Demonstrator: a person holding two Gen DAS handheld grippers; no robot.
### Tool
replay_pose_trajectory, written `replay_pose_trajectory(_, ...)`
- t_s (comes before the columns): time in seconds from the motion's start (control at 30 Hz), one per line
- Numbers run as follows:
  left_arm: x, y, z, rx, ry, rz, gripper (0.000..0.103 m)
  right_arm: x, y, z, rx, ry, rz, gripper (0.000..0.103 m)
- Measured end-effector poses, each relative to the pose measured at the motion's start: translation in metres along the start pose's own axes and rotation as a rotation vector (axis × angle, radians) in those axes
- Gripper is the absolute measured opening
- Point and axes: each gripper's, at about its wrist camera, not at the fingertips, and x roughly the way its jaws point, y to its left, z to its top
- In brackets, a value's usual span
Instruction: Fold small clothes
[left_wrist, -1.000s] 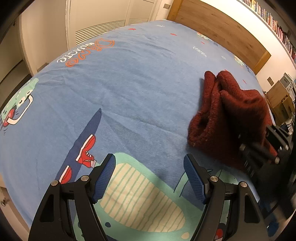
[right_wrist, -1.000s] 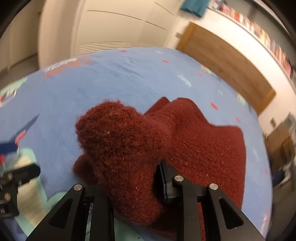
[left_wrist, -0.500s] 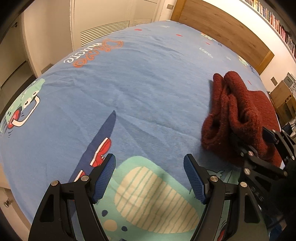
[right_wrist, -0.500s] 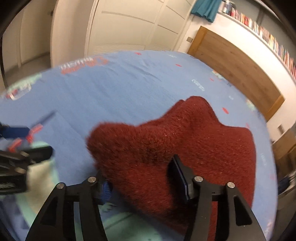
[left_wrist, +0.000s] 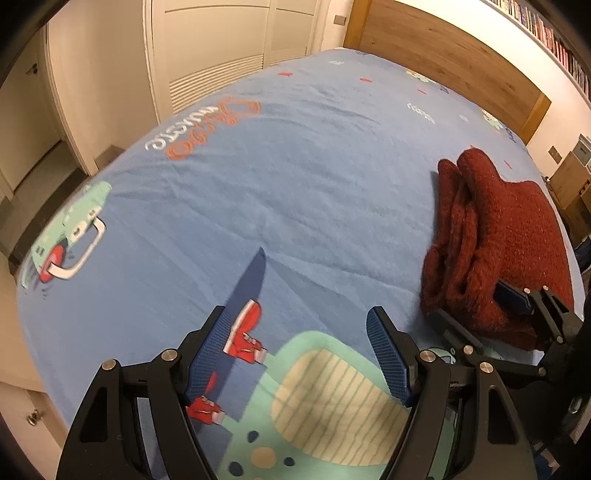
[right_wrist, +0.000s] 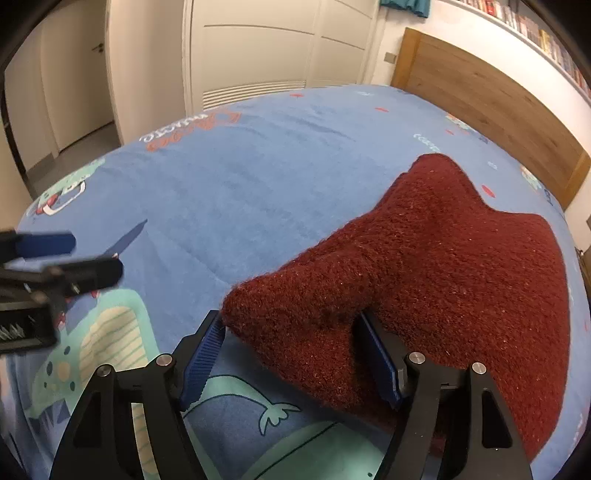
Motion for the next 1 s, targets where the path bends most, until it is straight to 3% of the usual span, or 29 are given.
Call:
replay_pose_trajectory(0.13,-0.007,0.0,0.005,0.01,-0.001,0.02,0.071,-0.019,-0.008,0.004,0.056,-0.036,0.065,0.076)
replay_pose_trajectory(0.3,-0.018,-0.012,0.015,0.075,-0.013,0.021,0.071,-0.053,-0.021,0.001,0.093,-0.09,0.078,0.075)
replay_pose_trajectory(0.47,-0.035,-0.038,0.025,0.121,-0.043,-0.064,0.073,-0.097,-0.052,-0.015,0.179,-0.154,0.047,0.075)
replay_pose_trajectory(0.67,-0.04,-0.081,0.043,0.185,-0.042,-0.2,0.079,-0.137,-0.12,-0.048,0.378,-0.206,-0.016,0.079)
replay_pose_trajectory(0.8,-0.021,-0.117,0.059,0.252,0.007,-0.282,0.08,-0.135,-0.167,-0.064,0.507,-0.173,-0.036,0.083)
replay_pose_trajectory(1.0,0.037,-0.152,0.084,0.322,0.144,-0.381,0.08,-0.105,-0.212,-0.077,0.659,-0.112,0.06,0.093)
